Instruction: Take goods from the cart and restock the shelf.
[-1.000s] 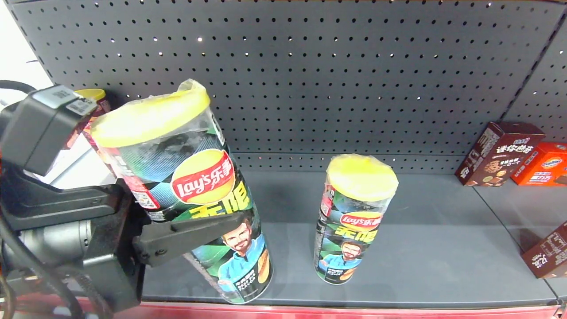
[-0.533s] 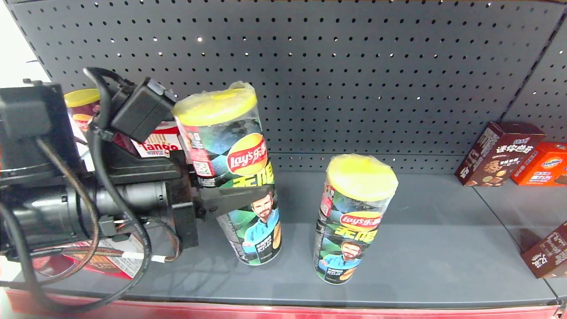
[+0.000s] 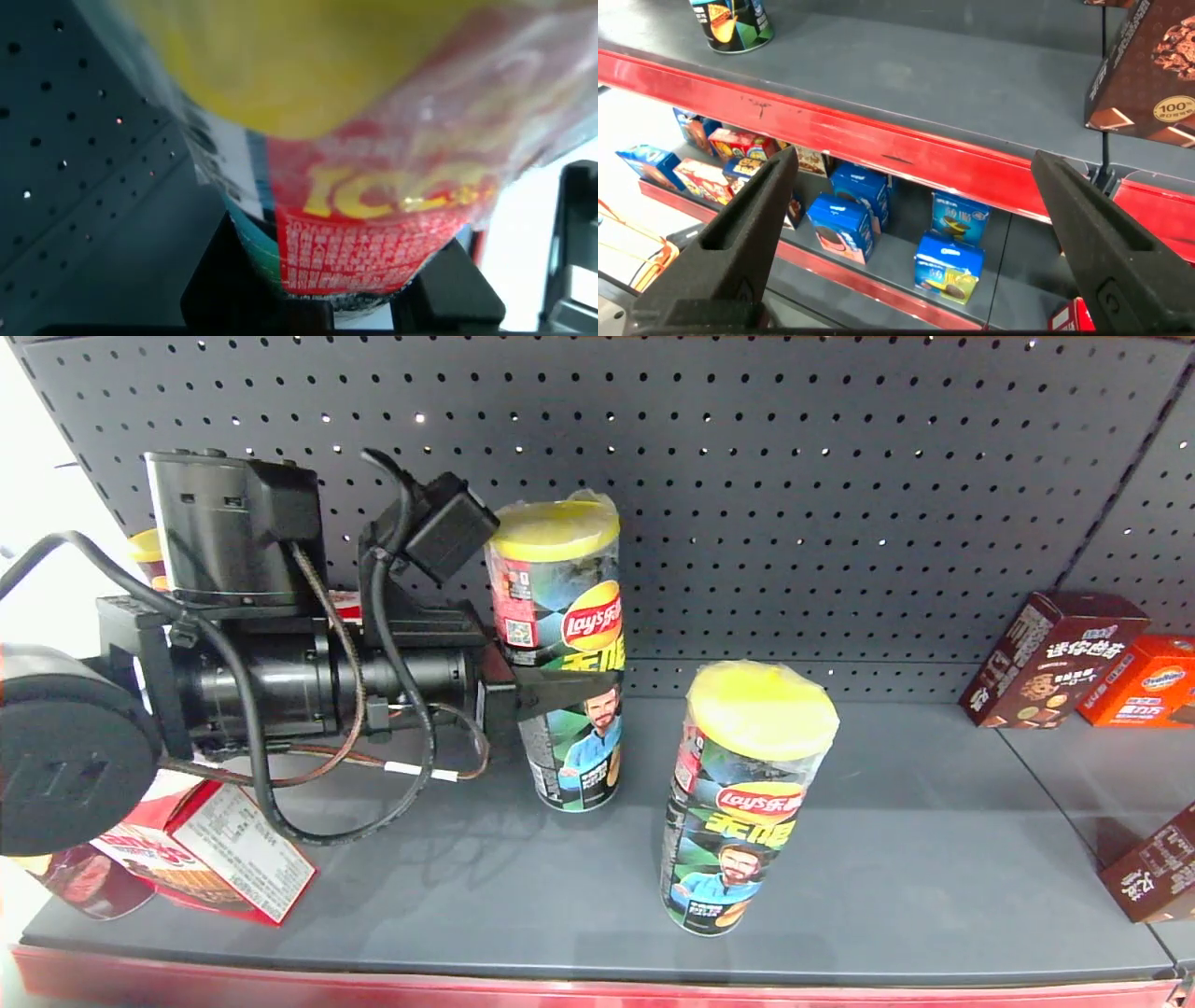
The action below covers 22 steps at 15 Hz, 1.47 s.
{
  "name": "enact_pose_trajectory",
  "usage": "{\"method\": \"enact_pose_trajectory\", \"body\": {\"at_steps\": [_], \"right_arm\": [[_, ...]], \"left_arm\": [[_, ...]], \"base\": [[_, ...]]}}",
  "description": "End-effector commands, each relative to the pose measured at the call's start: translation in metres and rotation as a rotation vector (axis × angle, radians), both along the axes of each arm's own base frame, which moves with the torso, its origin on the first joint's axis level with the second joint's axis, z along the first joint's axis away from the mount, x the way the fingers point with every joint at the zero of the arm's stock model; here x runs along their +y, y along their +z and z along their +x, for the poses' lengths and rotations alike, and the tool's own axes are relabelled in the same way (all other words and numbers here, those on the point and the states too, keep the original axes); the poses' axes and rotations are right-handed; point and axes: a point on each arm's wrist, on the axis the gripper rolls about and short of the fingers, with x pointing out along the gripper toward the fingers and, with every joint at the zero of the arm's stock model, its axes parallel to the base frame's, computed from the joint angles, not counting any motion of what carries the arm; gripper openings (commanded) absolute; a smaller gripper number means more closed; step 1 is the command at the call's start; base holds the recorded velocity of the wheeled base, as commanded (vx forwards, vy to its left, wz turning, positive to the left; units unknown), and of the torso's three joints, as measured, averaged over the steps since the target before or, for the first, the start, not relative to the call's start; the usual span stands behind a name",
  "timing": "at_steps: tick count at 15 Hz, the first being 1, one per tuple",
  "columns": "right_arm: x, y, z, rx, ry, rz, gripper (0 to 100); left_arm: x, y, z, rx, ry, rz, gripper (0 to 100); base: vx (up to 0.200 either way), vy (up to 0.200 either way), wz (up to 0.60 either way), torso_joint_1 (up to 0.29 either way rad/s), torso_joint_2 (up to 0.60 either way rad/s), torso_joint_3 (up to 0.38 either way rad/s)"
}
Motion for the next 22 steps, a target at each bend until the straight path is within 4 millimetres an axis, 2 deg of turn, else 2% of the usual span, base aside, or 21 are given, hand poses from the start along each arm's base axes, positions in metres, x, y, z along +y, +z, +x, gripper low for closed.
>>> {"method": "enact_pose_trajectory", "body": {"at_steps": [1, 4, 9, 17, 22], "right_arm": [[0.0, 0.0, 0.0, 0.001, 0.0, -0.001, 100], [0.0, 0.0, 0.0, -0.001, 0.0, 0.0, 100], [0.0, 0.0, 0.0, 0.001, 0.0, -0.001, 100], [0.0, 0.0, 0.0, -0.001, 0.0, 0.0, 100], [0.0, 0.0, 0.0, -0.001, 0.0, 0.0, 100]], "left_arm": [[-0.01, -0.011, 0.024, 0.012, 0.006, 0.006, 0], [-0.021, -0.016, 0.048, -0.025, 0.008, -0.013, 0], [-0.033, -0.027, 0.067, -0.039, 0.005, -0.018, 0], [-0.053, -0.038, 0.085, -0.045, -0.02, -0.023, 0], [-0.057, -0.049, 0.092, -0.041, -0.021, -0.02, 0]], "base": [[0.0, 0.0, 0.0, 0.0, 0.0, 0.0], [0.0, 0.0, 0.0, 0.0, 0.0, 0.0], [0.0, 0.0, 0.0, 0.0, 0.0, 0.0], [0.0, 0.0, 0.0, 0.0, 0.0, 0.0], [0.0, 0.0, 0.0, 0.0, 0.0, 0.0]]}}
